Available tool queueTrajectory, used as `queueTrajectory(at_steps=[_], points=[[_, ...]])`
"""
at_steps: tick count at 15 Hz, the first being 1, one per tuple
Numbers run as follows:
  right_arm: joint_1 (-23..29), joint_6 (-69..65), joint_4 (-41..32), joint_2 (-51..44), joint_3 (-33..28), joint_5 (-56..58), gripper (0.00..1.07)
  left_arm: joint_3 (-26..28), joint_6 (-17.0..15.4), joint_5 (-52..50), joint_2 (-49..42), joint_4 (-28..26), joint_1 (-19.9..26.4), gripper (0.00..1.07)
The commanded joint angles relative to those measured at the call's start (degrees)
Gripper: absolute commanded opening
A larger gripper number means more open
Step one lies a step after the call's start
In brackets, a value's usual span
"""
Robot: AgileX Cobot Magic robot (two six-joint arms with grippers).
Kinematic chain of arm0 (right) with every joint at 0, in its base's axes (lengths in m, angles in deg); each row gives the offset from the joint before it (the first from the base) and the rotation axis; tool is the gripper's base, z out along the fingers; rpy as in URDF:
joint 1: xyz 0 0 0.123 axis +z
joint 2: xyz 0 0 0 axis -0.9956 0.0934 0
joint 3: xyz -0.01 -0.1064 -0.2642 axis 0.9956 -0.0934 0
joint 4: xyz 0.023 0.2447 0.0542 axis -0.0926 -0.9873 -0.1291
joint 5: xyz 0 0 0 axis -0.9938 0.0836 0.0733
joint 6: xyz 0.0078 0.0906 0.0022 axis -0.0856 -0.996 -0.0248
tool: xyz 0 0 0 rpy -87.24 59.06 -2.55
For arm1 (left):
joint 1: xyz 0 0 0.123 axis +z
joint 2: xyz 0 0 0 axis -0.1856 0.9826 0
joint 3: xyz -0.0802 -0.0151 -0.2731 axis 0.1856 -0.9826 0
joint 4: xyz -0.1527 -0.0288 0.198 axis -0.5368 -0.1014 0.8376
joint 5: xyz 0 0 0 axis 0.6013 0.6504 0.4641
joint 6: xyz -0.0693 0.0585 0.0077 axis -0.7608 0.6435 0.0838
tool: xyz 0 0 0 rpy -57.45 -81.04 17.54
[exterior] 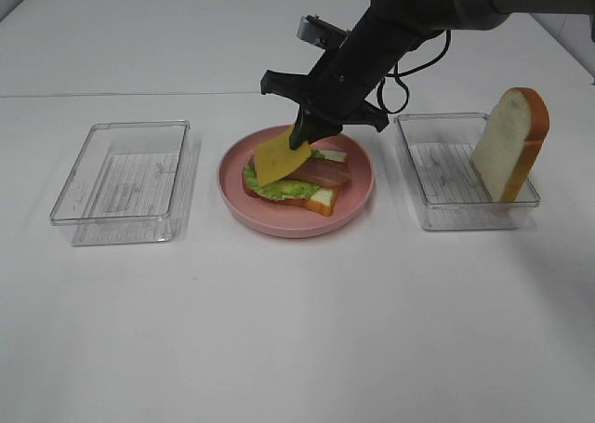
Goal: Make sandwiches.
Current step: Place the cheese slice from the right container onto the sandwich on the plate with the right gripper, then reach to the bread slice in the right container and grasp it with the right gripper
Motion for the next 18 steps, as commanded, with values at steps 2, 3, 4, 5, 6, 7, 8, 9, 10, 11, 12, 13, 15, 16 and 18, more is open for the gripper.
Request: queueTrajectory(at_steps=[2,3,4,5,6,7,8,9,10,11,12,13,15,16,18], points=[[-0.1,-0.2,0.6,0.1,0.1,0.4,0.36,-0.3,0.1,-0.2,-1.1,0.1,-0.1,0.78],[-0.1,0.0,0.6,0.1,0.3,0.9,0.45,-0.3,0.1,-0.2,-1.1,0.1,-0.1,0.78],[-0.1,0.1,0.8,-0.3,0.3,1.0,0.69,-0.3,0.1,-0.2,-1.1,0.1,-0.1,0.78],[-0.1,0.1,1.0,-0.6,0.3,1.0,0.75,-0.3,0.1,-0.2,-1.1,0.1,-0.1,0.78],[-0.1,0.1,2.4,-1.6,0.3,1.2,0.79,-0.3,0.1,-0.2,-1.1,0.1,-0.1,0.78],[-0.1,0.1,3.8,-2.6,0.3,1.6,0.79,-0.3,0.1,-0.2,-1.1,0.1,-0.1,0.78],[-0.1,-0.2,5.3,-3.6,0.3,2.1,0.79,-0.3,0.1,-0.2,-1.1,0.1,-0.1,0.78],[-0.1,-1.2,8.3,-5.0,0.3,2.7,0.79,-0.3,0.1,-0.2,-1.1,0.1,-0.1,0.78],[-0.1,-2.5,10.9,-6.4,0.3,3.5,0.79,-0.3,0.1,-0.2,-1.1,0.1,-0.1,0.78],[-0.1,-3.6,15.0,-8.1,0.3,4.4,0.79,-0.3,0.1,-0.2,-1.1,0.1,-0.1,0.78],[-0.1,-4.4,17.3,-9.1,0.3,5.0,0.79,-0.3,0.1,-0.2,-1.1,0.1,-0.1,0.78],[-0.1,-7.0,23.7,-11.5,0.3,7.3,0.79,-0.3,0.1,-0.2,-1.1,0.1,-0.1,0.78],[-0.2,-8.7,30.6,-13.9,0.3,9.9,0.79,-0.3,0.1,-0.2,-1.1,0.1,-0.1,0.78],[-0.2,-9.1,34.7,-15.5,0.3,12.1,0.79,-0.3,0.1,-0.2,-1.1,0.1,-0.1,0.78],[-0.4,-9.5,39.2,-17.5,0.3,16.4,0.79,-0.3,0.1,-0.2,-1.1,0.1,-0.1,0.78]])
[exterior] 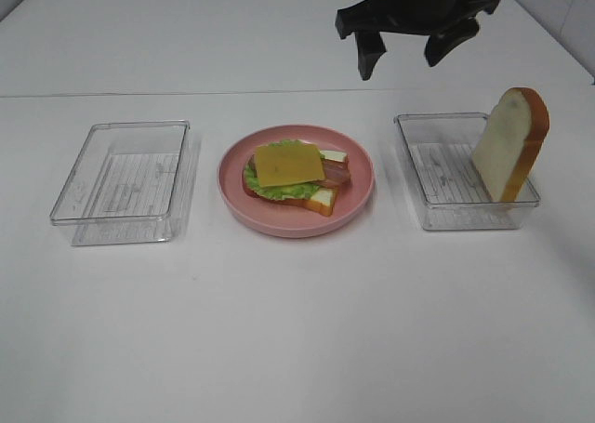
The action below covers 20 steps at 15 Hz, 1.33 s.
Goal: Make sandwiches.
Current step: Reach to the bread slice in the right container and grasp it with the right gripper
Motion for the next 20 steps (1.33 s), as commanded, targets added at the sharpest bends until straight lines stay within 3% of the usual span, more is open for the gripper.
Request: queueTrajectory(at_steps=[1,4,10,20], points=[[-1.3,-0.7,4.0,-2.5,0.3,4.6,0.79,-0.3,0.1,-0.2,-1.1,0.1,-0.1,0.78],[-8.4,-0.1,1.3,-4.0,0.3,7.6,0.78,-0.3,0.1,-0.2,-1.1,0.1,-0.1,0.78],[-23.9,7.8,-14.5,-3.4,0.3,9.3,0.78,-0.3,0.1,-0.2,-1.1,0.1,-0.1,0.78],[-25.4,11.9,-17.3,4.6,0.3,9.6,0.78,-0.3,0.1,-0.2,-1.1,0.1,-0.1,0.78]])
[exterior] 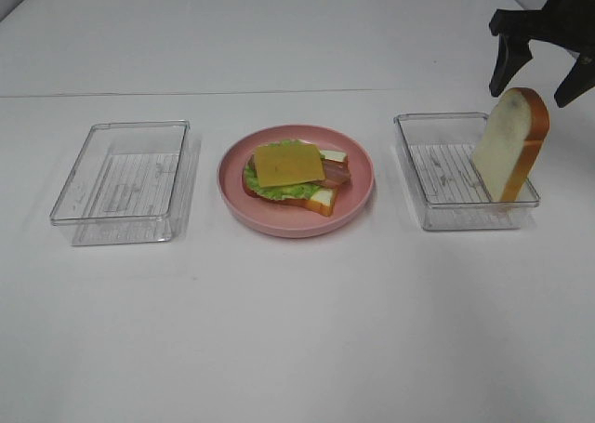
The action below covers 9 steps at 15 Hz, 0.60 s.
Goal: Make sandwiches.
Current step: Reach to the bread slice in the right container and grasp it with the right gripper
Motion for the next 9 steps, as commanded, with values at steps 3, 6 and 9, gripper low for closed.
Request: queueTrajectory(at_steps=[3,6,9], points=[[-0.1,0.4,0.5,2.5,0.3,-0.1,0.78,-0.3,0.1,-0.2,-1.1,0.1,-0.1,0.78],[-0.1,-0.1,0.5,4.1,0.3,-0.1,0.63,-0.3,0.1,-0.2,-1.1,0.1,-0.1,0.78],[-0.1,-0.7,0.5,4.1,0.3,-0.2,0.31,-0.3,0.1,-0.2,-1.1,0.1,-0.1,0.78]])
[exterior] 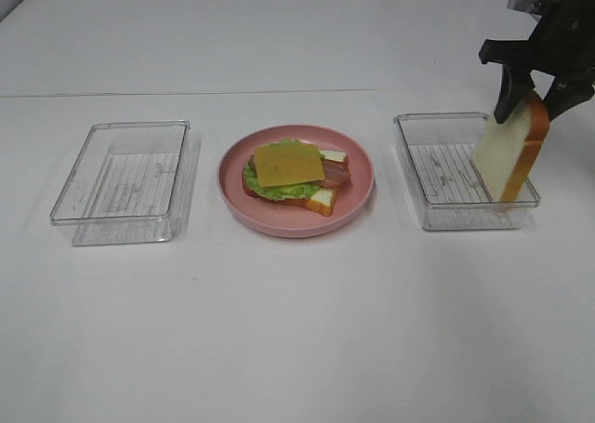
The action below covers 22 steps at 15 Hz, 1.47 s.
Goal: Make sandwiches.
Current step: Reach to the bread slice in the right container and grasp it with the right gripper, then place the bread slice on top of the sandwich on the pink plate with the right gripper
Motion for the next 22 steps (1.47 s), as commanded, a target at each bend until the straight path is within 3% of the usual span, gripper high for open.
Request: queueTrajectory(at_steps=[1,2,7,9,15,19,22], points=[[-0.1,-0.3,0.2,0.2,0.3,0.5,0.27,-0.3,0.1,-0.2,-1.1,0.1,-0.1,0.78],[-0.1,-0.3,0.2,0.2,0.3,0.8,0.01,-0.3,0.1,-0.2,-1.1,0.1,-0.1,0.78],[0.0,-0.5,-1.4,-2.4,0.3,0.7,0.0,-0.3,0.1,-0.2,-1.1,0.1,-0.1,0.78],[0.0,0.9,-5.4,-5.4,0.3,0.9,0.0,-0.3,0.1,-0.2,-1.1,0.1,-0.1,0.78],[1.8,12.8,-32.1,-9.5,-0.4,1.8,0.0,-0.3,0.1,-0.2,-1.1,0.1,-0.1,0.78],[9.7,14.8,-39.6,-9.5,-9.3,-10.0,0.0,-0.3,0.1,-0.2,-1.1,0.1,-0.1,0.78],[12.1,15.2,-45.3,-9.5,-16.3,-19.9,0.0,-0.3,0.1,-0.2,-1.1,0.1,-0.1,0.78]])
